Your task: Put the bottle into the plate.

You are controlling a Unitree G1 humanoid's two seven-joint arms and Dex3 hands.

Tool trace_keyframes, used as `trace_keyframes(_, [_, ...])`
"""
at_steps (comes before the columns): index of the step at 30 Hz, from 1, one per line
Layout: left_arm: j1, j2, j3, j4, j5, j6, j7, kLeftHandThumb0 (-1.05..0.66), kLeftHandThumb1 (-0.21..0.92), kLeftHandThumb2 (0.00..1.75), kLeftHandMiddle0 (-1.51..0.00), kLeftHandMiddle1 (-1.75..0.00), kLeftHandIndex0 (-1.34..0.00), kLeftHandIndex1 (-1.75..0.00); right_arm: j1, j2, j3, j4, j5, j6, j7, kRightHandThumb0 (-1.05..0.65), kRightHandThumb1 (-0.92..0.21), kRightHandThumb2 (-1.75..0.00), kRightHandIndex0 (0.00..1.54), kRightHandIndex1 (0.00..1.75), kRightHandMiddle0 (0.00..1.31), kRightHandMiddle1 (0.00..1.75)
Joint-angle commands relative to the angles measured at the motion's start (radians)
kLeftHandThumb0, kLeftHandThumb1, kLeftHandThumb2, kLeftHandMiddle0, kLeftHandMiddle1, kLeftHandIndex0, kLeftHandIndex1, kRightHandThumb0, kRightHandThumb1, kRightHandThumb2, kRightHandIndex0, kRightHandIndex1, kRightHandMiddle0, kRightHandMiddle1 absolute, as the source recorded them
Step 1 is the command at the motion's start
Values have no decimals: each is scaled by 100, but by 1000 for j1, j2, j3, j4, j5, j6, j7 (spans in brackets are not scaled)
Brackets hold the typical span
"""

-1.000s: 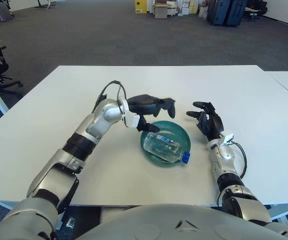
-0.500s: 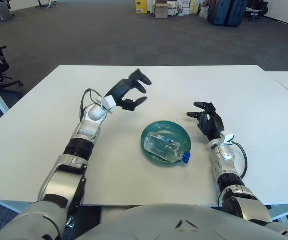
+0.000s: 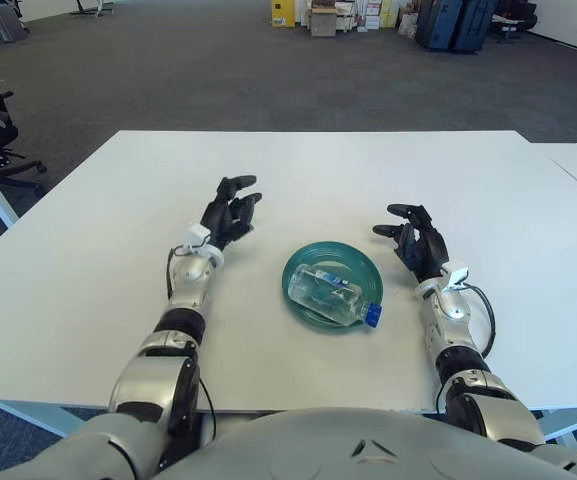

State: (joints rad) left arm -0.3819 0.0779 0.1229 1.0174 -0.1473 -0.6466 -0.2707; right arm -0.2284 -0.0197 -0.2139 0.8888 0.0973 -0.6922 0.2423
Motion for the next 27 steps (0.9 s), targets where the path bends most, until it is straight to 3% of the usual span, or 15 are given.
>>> trace_keyframes(1, [-4, -23, 41, 64, -25, -12, 15, -73, 92, 89, -22, -9, 0, -64, 174, 40, -24, 125, 33, -2, -12, -79, -92, -86, 50, 84, 12, 111])
trace_keyframes(9, [17, -53, 56, 121, -9, -13, 26, -81, 92, 98, -13, -1, 0, -34, 182, 35, -28, 108, 41, 26, -16, -78, -92, -85, 42, 65, 6, 107])
trace_keyframes(14, [33, -51, 39, 134, 28, -30, 42, -89, 92, 104, -5, 0, 0, -10, 183, 40, -33, 101, 49, 19, -17, -77, -92, -85, 38, 45, 1, 103])
trace_keyframes(27, [75, -38, -14, 123, 116, -122, 60, -98, 92, 106, 0, 0, 0, 0, 185, 45, -34, 89, 37, -2, -52, -74, -92, -84, 36, 25, 0, 90])
